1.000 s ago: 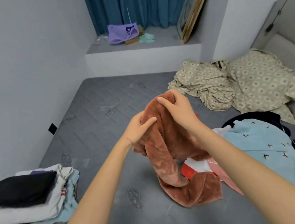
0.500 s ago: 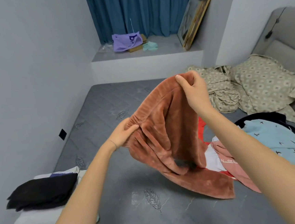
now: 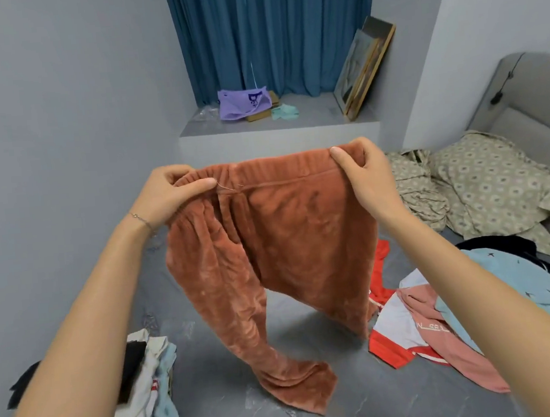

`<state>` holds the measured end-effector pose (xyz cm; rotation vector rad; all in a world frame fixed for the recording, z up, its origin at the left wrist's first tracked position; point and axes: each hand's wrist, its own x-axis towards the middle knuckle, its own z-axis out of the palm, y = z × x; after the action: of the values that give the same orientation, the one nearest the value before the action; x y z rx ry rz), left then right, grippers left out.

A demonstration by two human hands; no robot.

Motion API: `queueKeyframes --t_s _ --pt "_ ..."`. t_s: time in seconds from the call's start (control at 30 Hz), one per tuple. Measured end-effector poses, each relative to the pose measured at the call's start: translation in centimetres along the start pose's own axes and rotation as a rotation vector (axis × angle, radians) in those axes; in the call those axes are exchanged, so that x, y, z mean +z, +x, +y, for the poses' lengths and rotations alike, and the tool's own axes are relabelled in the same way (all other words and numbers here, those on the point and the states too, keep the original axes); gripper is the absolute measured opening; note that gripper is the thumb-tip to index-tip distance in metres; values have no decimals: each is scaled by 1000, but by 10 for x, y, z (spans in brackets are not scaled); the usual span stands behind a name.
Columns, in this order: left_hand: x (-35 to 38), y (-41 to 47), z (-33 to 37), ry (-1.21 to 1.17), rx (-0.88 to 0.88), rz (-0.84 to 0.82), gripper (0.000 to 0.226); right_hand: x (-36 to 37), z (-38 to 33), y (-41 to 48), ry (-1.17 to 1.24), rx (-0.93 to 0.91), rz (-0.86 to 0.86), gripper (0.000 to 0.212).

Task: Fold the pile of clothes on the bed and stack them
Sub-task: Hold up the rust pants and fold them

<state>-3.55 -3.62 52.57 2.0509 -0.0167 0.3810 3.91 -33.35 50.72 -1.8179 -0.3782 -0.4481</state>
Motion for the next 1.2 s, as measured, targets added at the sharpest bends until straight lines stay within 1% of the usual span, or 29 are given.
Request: queueKeyframes --t_s 0.13,0.23,0.3,0.37,0.47,0.5,0.53,0.63,0.67,0.7,0.73,0.77,0.8,0.87,0.93,0.97,1.03,1.1,1.13,1.2 --pt "-32 11 5 33 14 -61 34 12 -28 12 8 -46 70 27" --pt "-63 22 16 93 32 -112 34 24 -56 23 36 -68 146 27" --pt "-87 30 24 120 31 -182 37 30 -74 32 46 -77 201 23" --pt "-111 38 34 162 34 -275 50 34 -89 39 35 -79 247 18" --pt "-142 47 50 209 91 -374 80 34 -110 48 20 -87 288 19" --pt "-150 50 55 182 110 -406 86 33 -116 52 23 -90 298 19" --pt "-156 52 60 128 114 -436 85 31 -121 54 31 -93 306 18" --pt "-165 57 75 -61 82 -561 75 22 -130 64 28 -104 327 16" --pt "-165 59 77 -102 78 -600 67 20 -131 67 12 -107 312 15" --pt "-162 59 79 -142 70 -612 55 18 -131 68 -5 -115 277 12" --pt "-158 60 79 -180 42 -582 41 16 -130 69 -25 -124 220 9" --pt "-153 60 78 -201 2 -541 30 15 -127 68 -58 -137 150 11" --pt "-147 60 76 -192 -29 -507 23 16 -124 66 -95 -144 74 15" --pt "-137 60 68 -105 -74 -503 17 17 -114 59 -132 -107 -78 20" --pt "-130 60 57 -35 -117 -496 15 20 -103 49 -107 -30 -210 25" --pt "-128 59 51 -29 -135 -467 15 23 -96 43 -82 2 -263 27" --pt "-125 60 41 -66 -157 -364 14 28 -82 34 14 68 -360 26" --pt "-120 61 31 -103 -156 -248 10 36 -71 24 151 121 -447 14" --pt "-117 62 28 -115 -164 -191 9 40 -66 20 181 120 -483 10" --pt "-109 62 25 -166 -183 -123 9 48 -58 14 70 62 -538 22"
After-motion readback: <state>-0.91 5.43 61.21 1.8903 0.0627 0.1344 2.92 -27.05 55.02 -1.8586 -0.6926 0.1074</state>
